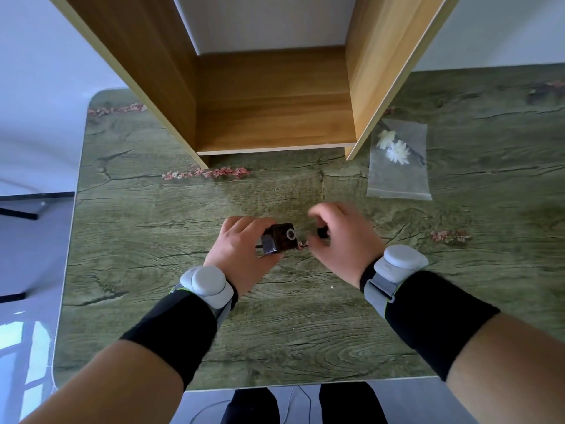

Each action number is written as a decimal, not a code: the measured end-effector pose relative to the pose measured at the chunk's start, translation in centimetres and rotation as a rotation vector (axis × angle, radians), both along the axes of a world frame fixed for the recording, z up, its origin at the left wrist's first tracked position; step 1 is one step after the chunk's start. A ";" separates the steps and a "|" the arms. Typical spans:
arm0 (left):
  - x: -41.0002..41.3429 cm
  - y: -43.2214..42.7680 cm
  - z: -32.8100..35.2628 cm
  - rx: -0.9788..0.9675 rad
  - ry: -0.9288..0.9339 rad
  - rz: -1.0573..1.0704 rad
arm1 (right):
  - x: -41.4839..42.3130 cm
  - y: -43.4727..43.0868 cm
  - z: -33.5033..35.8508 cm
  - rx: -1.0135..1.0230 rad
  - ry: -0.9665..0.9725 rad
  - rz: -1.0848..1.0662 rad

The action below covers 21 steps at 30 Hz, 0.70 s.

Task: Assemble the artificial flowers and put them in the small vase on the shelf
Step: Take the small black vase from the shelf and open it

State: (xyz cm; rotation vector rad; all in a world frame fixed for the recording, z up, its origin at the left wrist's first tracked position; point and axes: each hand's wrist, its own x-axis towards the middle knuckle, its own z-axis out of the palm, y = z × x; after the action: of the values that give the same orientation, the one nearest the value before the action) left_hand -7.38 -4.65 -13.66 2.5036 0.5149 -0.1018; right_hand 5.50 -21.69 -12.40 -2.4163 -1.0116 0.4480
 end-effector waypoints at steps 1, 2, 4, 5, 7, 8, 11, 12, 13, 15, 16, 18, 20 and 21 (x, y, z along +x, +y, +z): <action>0.0 0.0 0.1 0.011 -0.014 -0.009 | -0.3 0.4 0.7 0.038 0.033 0.047; 0.0 0.0 0.2 0.020 -0.032 -0.015 | -0.6 0.8 1.2 0.060 0.058 0.086; -0.1 -0.1 0.5 0.036 -0.058 -0.025 | -1.0 1.4 1.9 0.060 0.061 0.128; -0.2 -0.1 0.7 0.043 -0.067 -0.029 | -1.2 1.6 2.2 0.052 0.050 0.138; -0.2 -0.1 0.9 0.051 -0.076 -0.040 | -1.3 1.8 2.5 0.042 0.047 0.147; -0.2 -0.1 1.0 0.055 -0.077 -0.047 | -1.3 1.8 2.6 0.039 0.049 0.154; -0.4 -0.1 1.3 0.069 -0.083 -0.070 | -1.4 1.9 3.2 0.014 0.028 0.198; -0.4 -0.1 1.3 0.070 -0.088 -0.076 | -1.4 1.9 3.3 -0.002 0.016 0.214; -0.4 -0.1 1.4 0.071 -0.095 -0.078 | -1.5 2.0 3.4 -0.021 0.000 0.227; -0.6 -0.1 1.4 0.073 -0.106 -0.075 | -1.8 2.2 3.7 -0.051 -0.037 0.240; -0.7 -0.1 1.4 0.077 -0.113 -0.073 | -1.9 2.2 3.8 -0.059 -0.054 0.246; -0.8 0.0 1.5 0.085 -0.122 -0.068 | -2.1 2.4 3.9 -0.078 -0.070 0.269; -1.0 0.0 1.5 0.083 -0.128 -0.062 | -2.2 2.6 3.9 -0.086 -0.080 0.290; -1.0 0.0 1.5 0.076 -0.125 -0.062 | -2.3 2.7 4.0 -0.092 -0.083 0.291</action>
State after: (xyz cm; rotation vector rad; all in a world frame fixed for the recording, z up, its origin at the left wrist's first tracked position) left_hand -8.39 -4.62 -12.14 2.5808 0.3974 0.0514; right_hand 3.20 -18.98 -8.45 -2.3919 -1.4168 0.5051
